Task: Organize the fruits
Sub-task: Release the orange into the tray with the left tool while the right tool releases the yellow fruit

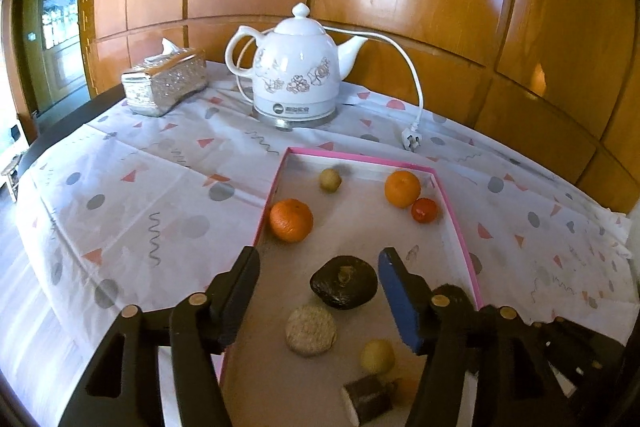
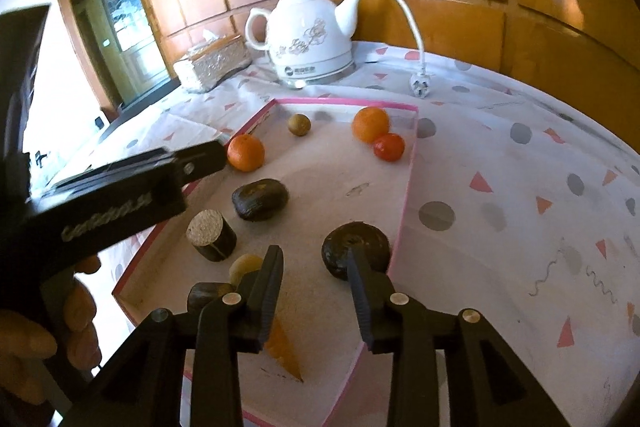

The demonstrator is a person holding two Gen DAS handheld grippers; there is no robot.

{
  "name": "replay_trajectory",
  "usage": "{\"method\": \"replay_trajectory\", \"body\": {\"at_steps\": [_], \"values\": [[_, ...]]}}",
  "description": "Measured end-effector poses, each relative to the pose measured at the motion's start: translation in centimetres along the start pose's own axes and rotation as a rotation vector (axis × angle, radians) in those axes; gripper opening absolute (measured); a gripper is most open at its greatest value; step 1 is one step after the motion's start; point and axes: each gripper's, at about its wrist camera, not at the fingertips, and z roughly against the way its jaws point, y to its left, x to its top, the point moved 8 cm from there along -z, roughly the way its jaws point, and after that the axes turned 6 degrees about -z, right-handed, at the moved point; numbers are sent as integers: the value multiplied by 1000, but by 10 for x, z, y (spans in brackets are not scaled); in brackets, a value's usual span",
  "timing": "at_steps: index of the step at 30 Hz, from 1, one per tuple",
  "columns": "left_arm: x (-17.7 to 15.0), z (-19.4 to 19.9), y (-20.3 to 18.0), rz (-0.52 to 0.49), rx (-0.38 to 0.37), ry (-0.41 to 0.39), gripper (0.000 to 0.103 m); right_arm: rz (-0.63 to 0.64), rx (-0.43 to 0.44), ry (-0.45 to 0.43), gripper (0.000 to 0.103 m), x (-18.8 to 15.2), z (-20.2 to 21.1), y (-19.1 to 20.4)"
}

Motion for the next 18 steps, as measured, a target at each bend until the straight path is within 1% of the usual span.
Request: {"method": "replay_trajectory", "body": {"at_steps": [2,5,12,13,16,18], "values": [[-3,8,1,1,12,-14,72,-18,-23,-18,34,-1,5,-3],[-6,18,2,2,22,-30,79,-46,-58,-40,34,-2,13,-9],[-14,38,2,10,34,-62,94,-85,-128,-87,35,-8,30,-18],[-16,41,1,12,34,-64,99,-84,-136,-91,35,-9,31,-18],[-20,46,-1,12,36,-70,103,-80,-147,-92,35,-13,33,-18],[-21,48,-4,6,40,-67,103,-70,-156,-93,35,-16,34,-16]]}}
